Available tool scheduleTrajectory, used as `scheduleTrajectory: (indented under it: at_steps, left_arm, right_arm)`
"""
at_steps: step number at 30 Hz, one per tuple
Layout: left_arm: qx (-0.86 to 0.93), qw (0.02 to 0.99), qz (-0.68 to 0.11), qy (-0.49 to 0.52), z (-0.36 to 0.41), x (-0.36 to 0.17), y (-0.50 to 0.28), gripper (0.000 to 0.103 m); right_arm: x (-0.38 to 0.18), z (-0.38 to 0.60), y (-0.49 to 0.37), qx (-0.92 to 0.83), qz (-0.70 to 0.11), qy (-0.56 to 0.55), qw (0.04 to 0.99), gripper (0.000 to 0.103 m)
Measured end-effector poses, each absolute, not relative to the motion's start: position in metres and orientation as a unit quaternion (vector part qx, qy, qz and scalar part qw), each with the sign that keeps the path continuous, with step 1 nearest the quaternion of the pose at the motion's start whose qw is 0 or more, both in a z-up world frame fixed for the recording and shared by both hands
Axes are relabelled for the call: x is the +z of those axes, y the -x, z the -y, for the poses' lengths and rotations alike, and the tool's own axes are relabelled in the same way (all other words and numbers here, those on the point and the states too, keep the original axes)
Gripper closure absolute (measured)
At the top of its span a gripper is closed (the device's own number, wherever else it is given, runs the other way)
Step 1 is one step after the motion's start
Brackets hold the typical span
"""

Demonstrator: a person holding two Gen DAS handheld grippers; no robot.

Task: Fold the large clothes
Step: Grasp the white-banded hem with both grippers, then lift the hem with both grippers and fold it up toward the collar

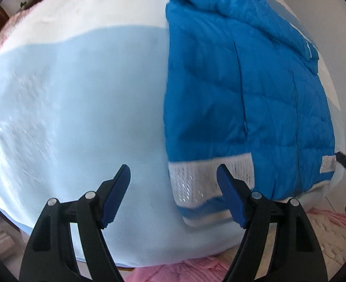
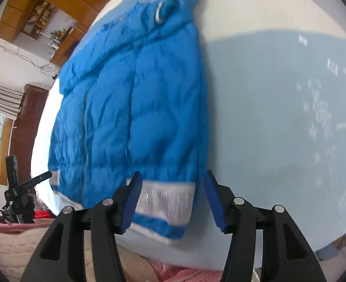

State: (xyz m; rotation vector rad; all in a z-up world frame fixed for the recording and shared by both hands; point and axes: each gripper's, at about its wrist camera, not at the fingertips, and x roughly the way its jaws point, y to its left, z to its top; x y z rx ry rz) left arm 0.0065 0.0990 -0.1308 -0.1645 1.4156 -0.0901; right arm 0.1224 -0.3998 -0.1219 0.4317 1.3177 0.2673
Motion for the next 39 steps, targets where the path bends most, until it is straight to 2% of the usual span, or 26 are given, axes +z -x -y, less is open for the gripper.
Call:
scheduleTrajectory:
  at_steps: [3,6,7,9,10,12,13,15,23,31,34,39]
  left_arm:
    - [-0.054,0.747,-0.653,0.113,-0.099,-0.138,-0.004,0.028]
    - [-0.066,0.736,-0.661,0.131,-0.093,-0.145,-0.005,0.038]
    - [-0.076,0.73,-0.664,0.141,-0.091,-0.147,-0.005,0.046]
    - [-0.083,0.725,-0.666,0.155,-0.087,-0.151,-0.002,0.05]
    - [-0.082,0.727,-0.665,0.15,-0.086,-0.152,-0.002,0.056]
    - [-0.086,0.728,-0.663,0.153,-0.085,-0.151,-0.002,0.068]
    - [-0.086,0.729,-0.662,0.154,-0.084,-0.149,-0.004,0.083]
    - [-0.089,0.731,-0.657,0.159,-0.086,-0.144,-0.005,0.09]
    - [-0.1,0.744,-0.642,0.155,-0.095,-0.123,0.016,0.092]
    - [-0.106,0.722,-0.669,0.143,-0.083,-0.143,0.023,0.092]
    - [-0.124,0.725,-0.658,0.16,-0.077,-0.132,0.018,0.093]
    - [-0.174,0.748,-0.608,0.198,-0.072,-0.083,0.0,0.093]
  right_arm:
    - [-0.133,0.394,-0.118,0.133,-0.61,-0.203,0.754,0.048]
    - [-0.142,0.388,-0.117,0.14,-0.614,-0.213,0.747,0.052]
    - [-0.146,0.385,-0.118,0.146,-0.615,-0.218,0.744,0.058]
    - [-0.15,0.383,-0.116,0.148,-0.615,-0.216,0.744,0.062]
    - [-0.151,0.382,-0.116,0.152,-0.614,-0.215,0.745,0.068]
    - [-0.15,0.383,-0.116,0.158,-0.612,-0.226,0.741,0.078]
    - [-0.149,0.384,-0.117,0.162,-0.609,-0.233,0.741,0.085]
    - [-0.146,0.386,-0.116,0.168,-0.605,-0.239,0.741,0.089]
    - [-0.128,0.388,-0.1,0.204,-0.599,-0.231,0.739,0.092]
    - [-0.149,0.394,-0.102,0.179,-0.632,-0.242,0.714,0.092]
    - [-0.136,0.396,-0.105,0.188,-0.62,-0.246,0.721,0.092]
    - [-0.102,0.401,-0.118,0.203,-0.583,-0.268,0.74,0.092]
